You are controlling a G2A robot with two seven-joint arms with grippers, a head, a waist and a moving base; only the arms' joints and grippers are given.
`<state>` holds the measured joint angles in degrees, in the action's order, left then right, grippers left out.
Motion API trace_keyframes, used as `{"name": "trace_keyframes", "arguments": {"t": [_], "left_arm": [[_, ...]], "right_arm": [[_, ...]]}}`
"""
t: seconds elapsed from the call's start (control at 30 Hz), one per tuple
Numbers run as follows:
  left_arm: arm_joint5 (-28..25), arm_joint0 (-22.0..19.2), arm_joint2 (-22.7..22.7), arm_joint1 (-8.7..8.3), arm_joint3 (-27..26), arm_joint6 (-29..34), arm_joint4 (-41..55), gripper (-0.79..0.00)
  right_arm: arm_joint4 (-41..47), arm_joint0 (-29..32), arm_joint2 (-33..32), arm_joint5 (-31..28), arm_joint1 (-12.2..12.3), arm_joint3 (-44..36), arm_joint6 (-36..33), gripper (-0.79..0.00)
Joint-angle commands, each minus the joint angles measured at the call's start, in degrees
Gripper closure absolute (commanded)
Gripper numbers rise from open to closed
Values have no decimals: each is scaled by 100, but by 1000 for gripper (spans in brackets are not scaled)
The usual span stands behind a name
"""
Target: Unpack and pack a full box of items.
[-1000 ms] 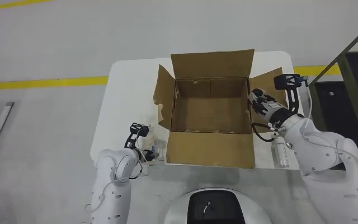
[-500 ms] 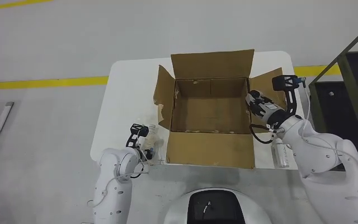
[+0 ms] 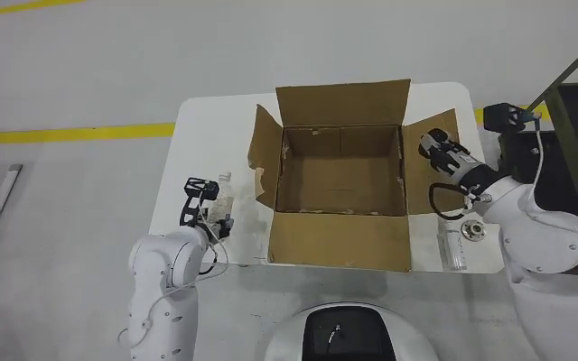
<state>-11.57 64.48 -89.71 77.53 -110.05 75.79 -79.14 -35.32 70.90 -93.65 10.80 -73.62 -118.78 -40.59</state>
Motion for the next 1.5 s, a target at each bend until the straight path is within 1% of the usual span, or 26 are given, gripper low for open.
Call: {"name": "trace_keyframes", "arguments": {"t": [0.0, 0.07, 0.1, 0.13, 0.2, 0.23, 0.27, 0.3, 0.33, 0.37, 0.43, 0.47, 0.53, 0.6, 0.67, 0.73, 0.8, 0.87, 0.9, 0.97, 1.03, 1.1, 1.23, 1.3, 1.47], "left_arm": [[172, -101, -88, -2, -265, -7, 273, 0], [202, -212, -130, -8, -367, -9, 454, 0], [174, -317, -151, -18, -423, -14, 560, 0], [166, -417, -166, -24, -468, -22, 634, 0], [146, -591, -181, -39, -509, -6, 750, 0], [146, -689, -189, -46, -562, -19, 810, 0], [162, -742, -194, -50, -574, -11, 860, 0], [147, -863, -190, -60, -638, -13, 912, 0], [164, -939, -184, -66, -660, -16, 971, 0], [202, -1026, -175, -68, -696, -36, 1068, 0], [222, -1203, -114, -76, -762, -44, 1227, 0], [245, -1313, -55, -73, -793, -60, 1397, 0], [314, -1547, 55, -72, -718, 77, 1744, 0], [252, -1815, 251, -73, -780, 167, 2002, 0], [331, -1978, 391, -62, -809, 169, 2347, 0], [401, -2134, 594, -51, -771, 161, 2785, 0], [499, -2217, 756, -39, -616, 65, 3078, 0], [666, -2282, 854, -20, -471, -101, 3424, 0], [700, -2347, 975, -14, -382, -146, 3539, 0], [838, -2428, 1153, 3, -190, -198, 3823, 0], [937, -2500, 1325, 20, -20, -250, 4104, 0], [963, -2536, 1451, 29, 132, -258, 4330, 0], [963, -2536, 1451, 29, 132, -258, 4330, 0], [963, -2536, 1451, 29, 132, -258, 4330, 0], [963, -2536, 1451, 29, 132, -258, 4330, 0]], "right_arm": [[168, -28, -188, 50, 17, 29, -43, -225], [314, -40, -334, 87, 28, 89, -57, -302], [367, -26, -418, 90, 39, 107, -65, -320], [419, 1, -484, 107, 47, 126, -69, -360], [485, 53, -586, 65, 62, 129, -53, -382], [474, 89, -636, 10, 72, 123, -31, -409], [477, 118, -663, -22, 78, 120, -28, -468], [528, 169, -735, -16, 84, 122, 19, -551], [559, 208, -769, -28, 90, 105, 30, -566], [565, 247, -801, -53, 97, 87, 33, -542], [600, 314, -838, -62, 108, 52, 60, -551], [588, 345, -846, -55, 113, 34, 71, -582], [570, 392, -831, -38, 123, -16, 84, -603], [466, 420, -807, 0, 137, -69, 85, -653], [414, 425, -778, 31, 145, -113, 94, -628], [389, 436, -749, 75, 156, -158, 107, -646], [346, 452, -734, 109, 164, -196, 152, -628], [288, 481, -703, 113, 172, -253, 175, -640], [251, 500, -684, 123, 178, -287, 181, -662], [231, 526, -669, 155, 185, -330, 203, -674], [220, 561, -653, 182, 191, -369, 219, -668], [231, 611, -645, 222, 197, -405, 226, -690], [255, 717, -627, 257, 207, -467, 250, -699], [279, 755, -610, 282, 212, -488, 258, -686], [208, 790, -529, 274, 232, -520, 239, -699]]}}
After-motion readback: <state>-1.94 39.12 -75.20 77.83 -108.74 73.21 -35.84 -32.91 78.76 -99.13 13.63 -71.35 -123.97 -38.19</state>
